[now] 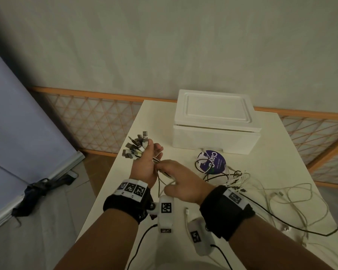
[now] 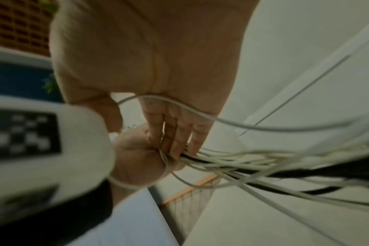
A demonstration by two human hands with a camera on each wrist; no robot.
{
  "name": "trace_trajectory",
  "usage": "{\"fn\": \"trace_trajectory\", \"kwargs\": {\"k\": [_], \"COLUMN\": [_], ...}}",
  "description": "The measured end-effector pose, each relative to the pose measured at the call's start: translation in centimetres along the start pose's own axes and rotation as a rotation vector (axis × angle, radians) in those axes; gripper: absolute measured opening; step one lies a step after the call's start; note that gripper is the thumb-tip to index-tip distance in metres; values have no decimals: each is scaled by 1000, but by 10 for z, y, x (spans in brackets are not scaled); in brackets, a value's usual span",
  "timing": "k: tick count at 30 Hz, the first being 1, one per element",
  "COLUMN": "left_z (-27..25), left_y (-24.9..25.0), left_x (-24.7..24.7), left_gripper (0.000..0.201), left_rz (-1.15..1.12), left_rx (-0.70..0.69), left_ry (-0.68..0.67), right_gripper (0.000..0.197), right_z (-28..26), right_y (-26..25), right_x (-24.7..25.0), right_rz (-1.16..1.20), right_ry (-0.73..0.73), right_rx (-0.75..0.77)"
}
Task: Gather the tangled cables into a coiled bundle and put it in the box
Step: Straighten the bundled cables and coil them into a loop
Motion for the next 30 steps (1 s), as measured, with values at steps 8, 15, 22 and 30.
{"fn": "trace_trajectory", "kwargs": {"k": [8,15,22,30], "left_z": [-1,-8,-9,5], "left_y": [4,7,1,17], "left_x": [-5,-11,-9,16], "left_gripper": [47,59,51,30], "left_rz": [55,54,84,-73], "left_rx": [9,54,61,59], "left_ry": [-127,-155,-170,31], "right_gripper": [86,35,39,55], "right_z": [4,22,22,-13], "right_y": [23,43,36,109], "right_x": [-7,9,3,57], "right_rz": [348,441,-63,-172], "right_ry": [42,173,93,246], "right_rx": [-43,-279,-223,-559]}}
Point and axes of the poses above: each hand's wrist, its own z-axis towards the middle knuckle, its own x-axis out of the back of the hand, y = z × x, the point moved 7 cm from there along z, towards the middle knuckle, and after that the axes turned 15 degrees about z, right-handed, at the moved point
